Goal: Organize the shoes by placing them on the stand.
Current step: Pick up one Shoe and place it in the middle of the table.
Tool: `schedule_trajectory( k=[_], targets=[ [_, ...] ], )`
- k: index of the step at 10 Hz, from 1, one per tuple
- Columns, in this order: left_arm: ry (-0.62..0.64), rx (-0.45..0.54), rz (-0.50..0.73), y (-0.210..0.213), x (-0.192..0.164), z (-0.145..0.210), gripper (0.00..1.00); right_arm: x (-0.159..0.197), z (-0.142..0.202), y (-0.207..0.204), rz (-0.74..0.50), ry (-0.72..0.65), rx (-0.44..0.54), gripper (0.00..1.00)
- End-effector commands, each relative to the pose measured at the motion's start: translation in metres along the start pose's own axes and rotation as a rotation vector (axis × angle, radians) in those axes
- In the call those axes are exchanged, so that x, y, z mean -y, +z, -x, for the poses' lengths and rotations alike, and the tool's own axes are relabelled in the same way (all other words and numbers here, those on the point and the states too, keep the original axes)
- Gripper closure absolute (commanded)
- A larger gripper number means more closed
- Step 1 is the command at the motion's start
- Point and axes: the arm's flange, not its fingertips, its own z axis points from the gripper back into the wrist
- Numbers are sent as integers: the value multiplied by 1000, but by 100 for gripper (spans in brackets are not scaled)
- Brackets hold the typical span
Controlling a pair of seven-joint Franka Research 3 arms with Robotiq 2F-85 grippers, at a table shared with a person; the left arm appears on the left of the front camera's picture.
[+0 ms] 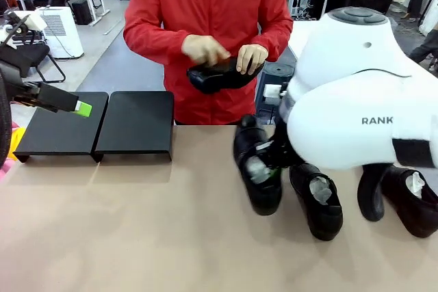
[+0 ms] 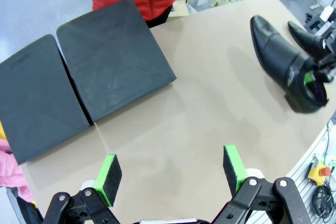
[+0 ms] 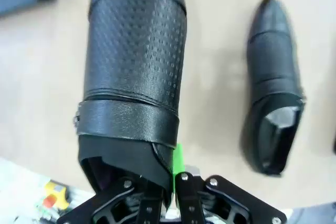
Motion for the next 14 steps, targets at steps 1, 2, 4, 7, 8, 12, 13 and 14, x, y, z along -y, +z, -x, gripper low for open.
schedule_trajectory(
  k=[1, 2, 4, 7, 8, 12, 13, 14],
  targets=[
    [-13, -4, 4, 1, -2, 1, 0, -39, 10, -7, -76, 12, 5, 100],
    [-13, -4, 4, 1, -2, 1, 0, -55, 9, -22, -94, 14, 20, 100],
    [-13, -4, 4, 1, -2, 1, 0, -78, -4, -58, -140, -29, 54, 100],
    [-13, -4, 4, 1, -2, 1, 0, -101, -8, -100, -204, -31, -18, 100],
    [-13, -4, 4, 1, -2, 1, 0, -104, -7, -112, -201, -22, -24, 100],
    [-13, -4, 4, 1, -2, 1, 0, -100, -2, -112, -201, -36, -72, 71],
    [-13, -4, 4, 1, -2, 1, 0, -95, -1, -112, -206, -60, -52, 51],
    [-13, -4, 4, 1, -2, 1, 0, -91, -1, -109, -216, -75, -57, 31]
  ],
)
